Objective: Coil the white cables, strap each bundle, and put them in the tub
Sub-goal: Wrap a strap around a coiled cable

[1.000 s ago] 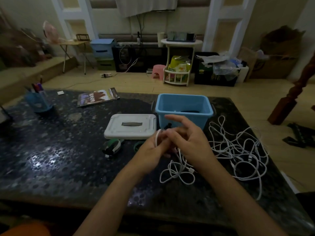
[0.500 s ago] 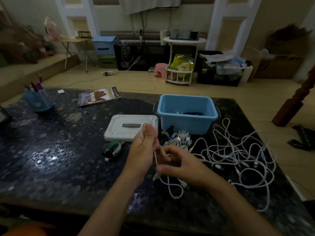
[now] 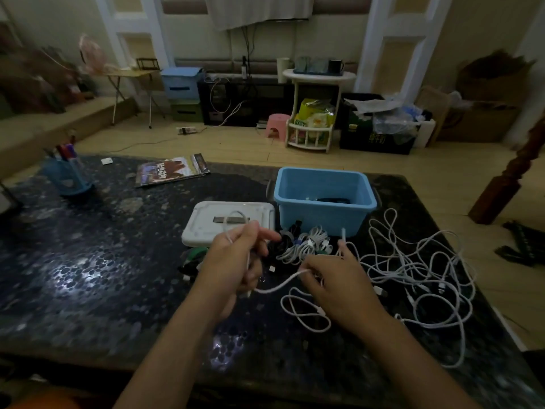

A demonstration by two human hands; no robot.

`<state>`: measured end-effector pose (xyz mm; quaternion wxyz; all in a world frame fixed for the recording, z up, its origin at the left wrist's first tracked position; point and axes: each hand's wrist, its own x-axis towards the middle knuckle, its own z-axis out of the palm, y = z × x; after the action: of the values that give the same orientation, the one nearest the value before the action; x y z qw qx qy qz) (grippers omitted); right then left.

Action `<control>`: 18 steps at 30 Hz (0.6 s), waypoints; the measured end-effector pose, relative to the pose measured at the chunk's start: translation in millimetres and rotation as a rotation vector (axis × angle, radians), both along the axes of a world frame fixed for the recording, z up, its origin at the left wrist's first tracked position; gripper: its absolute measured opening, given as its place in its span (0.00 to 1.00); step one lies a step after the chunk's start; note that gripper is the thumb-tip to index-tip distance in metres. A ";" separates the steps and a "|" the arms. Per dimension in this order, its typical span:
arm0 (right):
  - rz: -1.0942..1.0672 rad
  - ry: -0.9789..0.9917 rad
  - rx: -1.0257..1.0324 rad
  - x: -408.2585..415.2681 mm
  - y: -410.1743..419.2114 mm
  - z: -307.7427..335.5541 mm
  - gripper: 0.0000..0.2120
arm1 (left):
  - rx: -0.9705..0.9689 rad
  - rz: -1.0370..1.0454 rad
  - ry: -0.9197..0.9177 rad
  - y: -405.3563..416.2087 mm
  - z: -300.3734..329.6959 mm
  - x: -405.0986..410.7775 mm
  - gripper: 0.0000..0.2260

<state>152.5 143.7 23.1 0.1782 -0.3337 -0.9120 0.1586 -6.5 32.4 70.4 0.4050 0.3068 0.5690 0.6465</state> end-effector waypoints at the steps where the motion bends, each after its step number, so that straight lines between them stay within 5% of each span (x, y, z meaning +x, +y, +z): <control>1: 0.012 0.070 -0.047 0.7 -0.8 1.8 0.10 | -0.067 0.005 0.080 0.3 -1.2 4.4 0.20; 5: -0.034 0.160 -0.097 1.8 -3.6 9.6 0.12 | -0.219 -0.061 0.261 3.3 -3.3 14.1 0.19; 13: -0.117 0.036 0.054 7.2 2.8 19.3 0.15 | -0.300 -0.176 0.654 8.3 -12.3 20.0 0.23; 18: 0.035 0.000 0.113 11.5 15.9 19.4 0.25 | -0.280 -0.180 0.668 9.4 -15.8 15.1 0.19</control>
<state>164.0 159.6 42.4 0.1941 -0.3069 -0.9252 0.1101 8.6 41.7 54.6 0.2904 0.4910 0.7236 0.3886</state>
